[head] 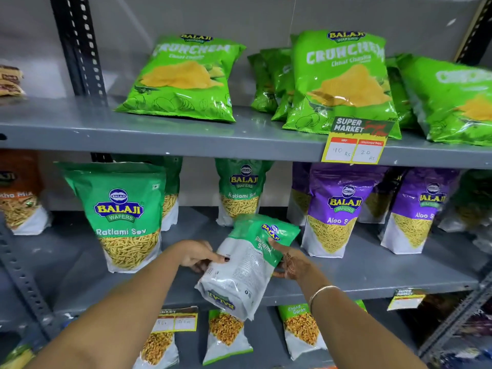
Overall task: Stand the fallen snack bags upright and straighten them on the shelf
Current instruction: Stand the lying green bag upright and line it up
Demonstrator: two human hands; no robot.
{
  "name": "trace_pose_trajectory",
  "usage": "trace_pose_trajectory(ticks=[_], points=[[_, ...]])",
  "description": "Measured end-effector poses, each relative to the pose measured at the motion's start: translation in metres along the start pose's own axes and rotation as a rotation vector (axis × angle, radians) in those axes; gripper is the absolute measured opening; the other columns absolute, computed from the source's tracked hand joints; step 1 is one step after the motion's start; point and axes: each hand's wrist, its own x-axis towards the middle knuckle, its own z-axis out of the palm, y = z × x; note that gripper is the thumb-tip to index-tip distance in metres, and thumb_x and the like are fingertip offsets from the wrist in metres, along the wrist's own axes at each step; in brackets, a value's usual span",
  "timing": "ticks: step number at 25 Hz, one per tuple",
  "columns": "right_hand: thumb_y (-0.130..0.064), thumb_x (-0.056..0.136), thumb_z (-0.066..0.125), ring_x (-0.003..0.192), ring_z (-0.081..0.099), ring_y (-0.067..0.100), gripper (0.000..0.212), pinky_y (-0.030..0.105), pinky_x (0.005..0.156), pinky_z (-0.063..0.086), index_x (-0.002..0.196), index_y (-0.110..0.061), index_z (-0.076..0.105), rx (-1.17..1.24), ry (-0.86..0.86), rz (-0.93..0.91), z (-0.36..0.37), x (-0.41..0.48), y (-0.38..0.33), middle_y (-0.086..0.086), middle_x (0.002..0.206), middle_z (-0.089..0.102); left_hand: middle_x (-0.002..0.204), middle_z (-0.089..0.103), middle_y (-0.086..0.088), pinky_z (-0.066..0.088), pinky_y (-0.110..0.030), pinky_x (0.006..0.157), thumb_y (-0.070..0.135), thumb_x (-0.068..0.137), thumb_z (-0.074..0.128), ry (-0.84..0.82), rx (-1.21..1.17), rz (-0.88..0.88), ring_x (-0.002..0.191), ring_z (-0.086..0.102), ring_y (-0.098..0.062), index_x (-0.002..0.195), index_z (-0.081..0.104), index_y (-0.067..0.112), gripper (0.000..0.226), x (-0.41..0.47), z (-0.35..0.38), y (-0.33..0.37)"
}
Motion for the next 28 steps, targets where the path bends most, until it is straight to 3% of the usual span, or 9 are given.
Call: trace_pose_trajectory(ticks=[4, 9, 12, 14, 17, 21, 24, 26, 28], points=[[-0.022, 0.083, 0.069, 0.072, 0.062, 0.021, 0.011, 0.040, 0.072, 0.053, 0.082, -0.014, 0.061, -0.043, -0.021, -0.085, 0.004, -0.005, -0.040, 0.007, 0.083, 0.064, 0.081, 0.057, -0.002, 0.047, -0.030, 0.074, 0.009, 0.079, 0.071, 0.005, 0.055, 0.042, 0.073, 0.053, -0.013, 0.081, 0.051, 0.015, 0.021, -0.012, -0.011, 0.016], [0.000, 0.081, 0.068, 0.049, 0.069, 0.015, 0.010, 0.028, 0.049, 0.059, 0.090, -0.004, 0.064, -0.069, -0.078, -0.269, 0.019, -0.004, -0.089, 0.006, 0.067, 0.073, 0.119, 0.062, -0.007, 0.047, -0.041, 0.095, 0.003, 0.071, 0.077, 0.186, -0.032, 0.183, 0.119, 0.054, -0.026, 0.118, 0.051, 0.008, 0.054, -0.007, -0.014, 0.030], [0.009, 0.077, 0.068, 0.051, 0.067, 0.008, 0.040, 0.029, 0.062, 0.059, 0.116, 0.010, 0.058, -0.228, -0.030, -0.419, 0.024, 0.010, -0.097, 0.023, 0.098, 0.069, 0.127, 0.062, -0.013, 0.049, -0.037, 0.099, 0.000, 0.062, 0.081, 0.445, -0.015, 0.294, 0.118, 0.056, -0.028, 0.124, 0.053, 0.002, 0.068, 0.012, -0.001, 0.027], [0.013, 0.075, 0.068, 0.047, 0.065, -0.002, 0.042, 0.018, 0.060, 0.057, 0.115, 0.016, 0.056, -0.293, -0.009, -0.511, 0.026, 0.021, -0.094, 0.032, 0.115, 0.063, 0.126, 0.062, -0.014, 0.050, -0.037, 0.095, 0.002, 0.060, 0.082, 0.598, -0.004, 0.279, 0.116, 0.058, -0.028, 0.125, 0.052, 0.002, 0.072, 0.023, 0.007, 0.023], [0.011, 0.076, 0.068, 0.052, 0.066, -0.006, 0.040, 0.006, 0.053, 0.053, 0.114, 0.017, 0.056, -0.301, -0.007, -0.565, 0.029, 0.031, -0.087, 0.031, 0.120, 0.061, 0.127, 0.061, -0.015, 0.047, -0.031, 0.089, 0.003, 0.059, 0.084, 0.629, -0.075, 0.304, 0.116, 0.057, -0.027, 0.128, 0.048, 0.002, 0.078, 0.037, 0.010, 0.017], [-0.002, 0.080, 0.070, 0.082, 0.063, 0.014, 0.042, 0.009, 0.059, 0.050, 0.119, 0.007, 0.056, -0.291, -0.109, -0.508, 0.019, 0.035, -0.076, 0.020, 0.113, 0.064, 0.132, 0.057, -0.013, 0.044, -0.031, 0.096, 0.001, 0.059, 0.083, 0.580, -0.073, 0.317, 0.121, 0.052, -0.027, 0.133, 0.042, 0.005, 0.085, 0.039, 0.003, 0.013], [-0.014, 0.077, 0.076, 0.059, 0.048, 0.012, 0.021, 0.014, 0.048, 0.038, 0.073, -0.010, 0.055, -0.647, -0.143, -0.272, 0.004, 0.037, -0.058, 0.007, 0.069, 0.054, 0.134, 0.053, -0.012, 0.045, -0.033, 0.096, -0.009, 0.061, 0.077, 0.490, -0.110, 0.330, 0.121, 0.050, -0.027, 0.140, 0.031, 0.008, 0.093, 0.037, 0.002, 0.007], [-0.022, 0.078, 0.075, 0.047, 0.040, 0.010, 0.035, 0.018, 0.040, 0.033, 0.063, -0.015, 0.044, -0.863, -0.169, -0.067, 0.000, 0.041, -0.044, 0.002, 0.058, 0.041, 0.118, 0.059, -0.014, 0.051, -0.029, 0.075, -0.017, 0.065, 0.066, 0.402, -0.087, 0.294, 0.099, 0.056, -0.022, 0.140, 0.031, 0.008, 0.087, 0.033, -0.001, 0.005], [-0.024, 0.083, 0.069, 0.045, 0.054, 0.006, 0.022, 0.018, 0.043, 0.044, 0.072, -0.012, 0.055, -0.784, -0.219, -0.012, 0.006, 0.041, -0.038, 0.003, 0.064, 0.054, 0.086, 0.060, -0.007, 0.042, -0.021, 0.055, -0.019, 0.070, 0.053, 0.362, -0.004, 0.237, 0.072, 0.051, -0.014, 0.135, 0.041, 0.006, 0.070, 0.028, -0.005, 0.006]])
